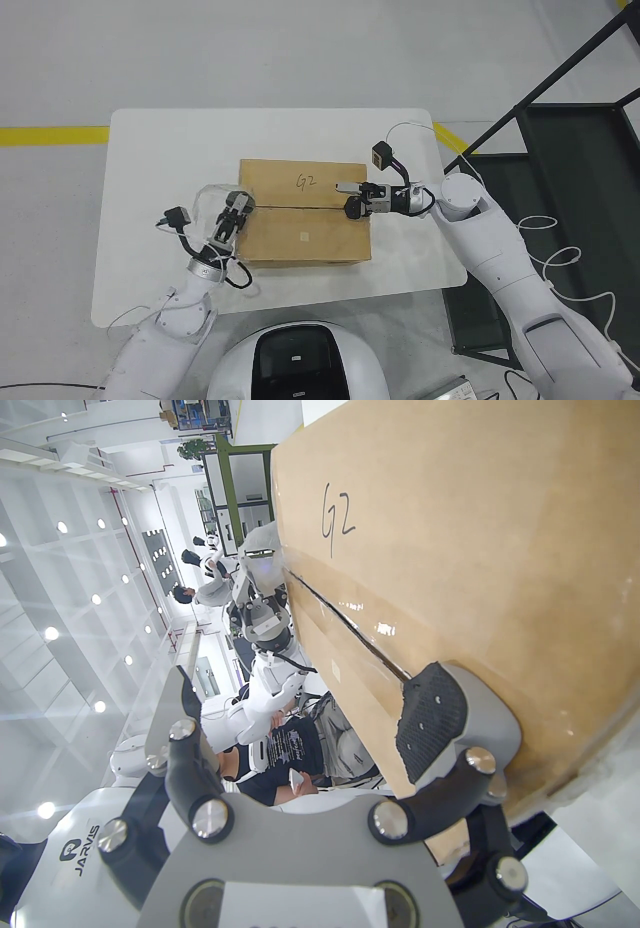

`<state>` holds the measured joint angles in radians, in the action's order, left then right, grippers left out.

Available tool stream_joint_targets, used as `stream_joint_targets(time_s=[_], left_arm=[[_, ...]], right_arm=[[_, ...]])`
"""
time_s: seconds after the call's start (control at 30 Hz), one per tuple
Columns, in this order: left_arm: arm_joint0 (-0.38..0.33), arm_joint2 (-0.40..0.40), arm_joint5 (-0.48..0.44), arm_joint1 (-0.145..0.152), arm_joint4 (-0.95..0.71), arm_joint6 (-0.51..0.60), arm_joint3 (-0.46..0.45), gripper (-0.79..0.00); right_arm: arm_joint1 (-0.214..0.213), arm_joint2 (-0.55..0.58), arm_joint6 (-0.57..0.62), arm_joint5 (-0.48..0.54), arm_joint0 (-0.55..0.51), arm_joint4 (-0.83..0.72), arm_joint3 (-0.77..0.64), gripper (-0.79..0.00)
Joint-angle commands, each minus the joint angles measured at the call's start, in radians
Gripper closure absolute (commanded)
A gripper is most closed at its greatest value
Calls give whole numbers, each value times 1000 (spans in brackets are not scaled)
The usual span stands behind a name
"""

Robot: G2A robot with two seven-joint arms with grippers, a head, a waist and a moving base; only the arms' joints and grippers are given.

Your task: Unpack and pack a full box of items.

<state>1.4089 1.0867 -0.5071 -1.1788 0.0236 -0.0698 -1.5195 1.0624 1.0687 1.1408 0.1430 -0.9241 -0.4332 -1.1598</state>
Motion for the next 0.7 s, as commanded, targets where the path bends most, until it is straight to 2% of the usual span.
stream_joint_targets(time_s=[0.0, 0.1, 0.33, 0.63, 0.67], left_arm=[[-4, -13, 40, -2, 67, 16, 4, 0], [-13, -18, 94, -4, 132, 36, 1, 0], [-19, -19, 167, -4, 275, 61, -29, 0], [-45, -52, 248, -13, 420, 99, -22, 0], [-46, -55, 254, -14, 431, 99, -21, -172]], right_arm=[[0, 0, 0, 0, 0, 0, 0, -785], [0, 0, 0, 0, 0, 0, 0, -785], [0, 0, 0, 0, 0, 0, 0, -785], [0, 0, 0, 0, 0, 0, 0, -785], [0, 0, 0, 0, 0, 0, 0, -785]])
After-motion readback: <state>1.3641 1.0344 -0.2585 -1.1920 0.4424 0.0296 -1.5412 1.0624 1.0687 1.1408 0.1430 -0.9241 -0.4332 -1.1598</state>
